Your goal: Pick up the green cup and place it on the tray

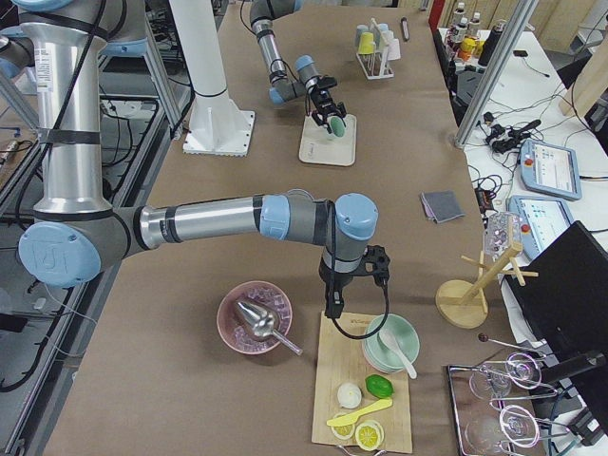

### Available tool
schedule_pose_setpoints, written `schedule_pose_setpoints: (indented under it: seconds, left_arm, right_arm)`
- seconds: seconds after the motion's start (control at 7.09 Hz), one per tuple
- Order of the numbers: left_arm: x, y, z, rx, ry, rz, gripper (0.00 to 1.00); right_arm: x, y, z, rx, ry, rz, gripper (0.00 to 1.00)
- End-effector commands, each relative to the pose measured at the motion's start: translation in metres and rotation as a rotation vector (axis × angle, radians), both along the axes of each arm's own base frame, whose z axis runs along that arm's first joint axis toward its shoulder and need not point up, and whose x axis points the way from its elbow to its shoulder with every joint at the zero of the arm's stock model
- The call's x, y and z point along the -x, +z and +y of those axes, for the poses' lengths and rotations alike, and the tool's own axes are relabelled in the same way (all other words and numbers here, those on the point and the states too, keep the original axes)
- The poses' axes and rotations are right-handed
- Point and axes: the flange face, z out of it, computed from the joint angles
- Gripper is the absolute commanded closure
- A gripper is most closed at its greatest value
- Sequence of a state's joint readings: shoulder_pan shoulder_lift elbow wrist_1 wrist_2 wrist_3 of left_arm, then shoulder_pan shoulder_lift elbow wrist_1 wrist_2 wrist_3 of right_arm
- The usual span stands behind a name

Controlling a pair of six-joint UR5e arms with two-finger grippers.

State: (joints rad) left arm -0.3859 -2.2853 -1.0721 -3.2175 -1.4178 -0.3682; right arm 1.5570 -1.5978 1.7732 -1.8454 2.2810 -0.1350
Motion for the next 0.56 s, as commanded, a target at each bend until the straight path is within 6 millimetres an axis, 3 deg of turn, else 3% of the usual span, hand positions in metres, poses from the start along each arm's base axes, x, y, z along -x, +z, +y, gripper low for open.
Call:
schedule_pose_setpoints:
  seconds: [0.0,0.42]
  left_arm:
    - [0.0063,0.0086,0.0013,0.001,-0.007,0.000,0.01]
    - [0.0105,0.0130,0.0029,0.001,-0.009,0.000,0.01]
  right_arm:
    - [0.0000,0.0009,0.0009,0.002,0.000,0.000,0.00]
    - [0.0001,0.0037,0.0037,0.008,0.000,-0.001,0.00]
